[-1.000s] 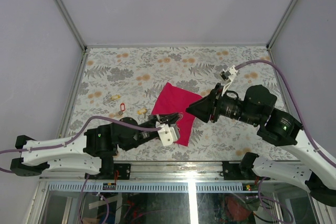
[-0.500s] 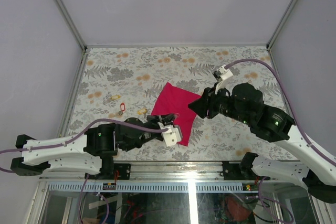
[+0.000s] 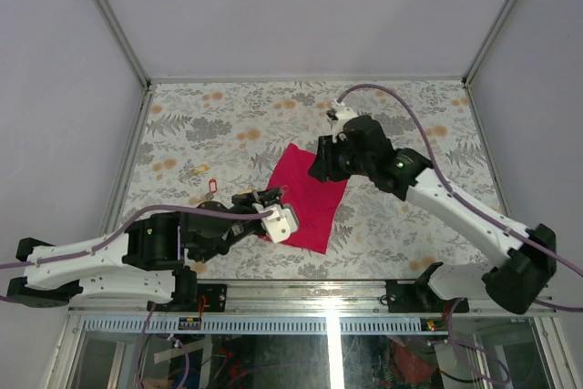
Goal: Put the keys on the keyring
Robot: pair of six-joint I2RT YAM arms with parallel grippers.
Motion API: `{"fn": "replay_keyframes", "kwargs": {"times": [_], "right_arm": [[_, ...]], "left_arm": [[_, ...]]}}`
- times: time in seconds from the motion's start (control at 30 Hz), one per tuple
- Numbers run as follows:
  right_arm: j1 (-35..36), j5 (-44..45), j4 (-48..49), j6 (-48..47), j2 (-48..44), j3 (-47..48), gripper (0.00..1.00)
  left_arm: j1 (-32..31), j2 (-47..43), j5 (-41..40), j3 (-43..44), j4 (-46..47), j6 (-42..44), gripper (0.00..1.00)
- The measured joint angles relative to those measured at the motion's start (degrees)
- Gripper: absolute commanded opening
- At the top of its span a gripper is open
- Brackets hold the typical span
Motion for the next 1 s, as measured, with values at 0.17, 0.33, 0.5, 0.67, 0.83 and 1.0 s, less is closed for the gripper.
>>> {"fn": "replay_keyframes", "kwargs": {"times": [0.17,0.33,0.5,0.67,0.83,1.0], "right_arm": [[-0.09,-5.9,8.68,0.07,10.73,-0.22,0.43],[-0.09,-11.5,16.41,0.85,21.38,0.92,0.43],[0.09,-15.61,22.25,2.21,32.79,6.38,0.42],[1.46,-17.59,24.17,2.29,41.59,13.9,0.41],[4.07,-17.57,23.26,0.92,47.3,19.58,0.4],[5.03,-17.46,20.17,-3.65,49.79,22.43,0.41]], "left_arm": [[0.0,-0.7,-1.38,1.79,-0.9,0.02,0.0],[0.0,-0.96,-2.45,3.02,-2.12,0.09,0.0],[0.0,-0.74,-3.48,3.74,-3.74,0.22,0.0],[0.0,-0.63,-3.98,4.02,-3.91,0.22,0.0],[0.0,-0.48,-4.02,4.02,-4.61,0.2,0.0],[0.0,-0.09,-4.02,4.02,-4.83,0.2,0.0]]}}
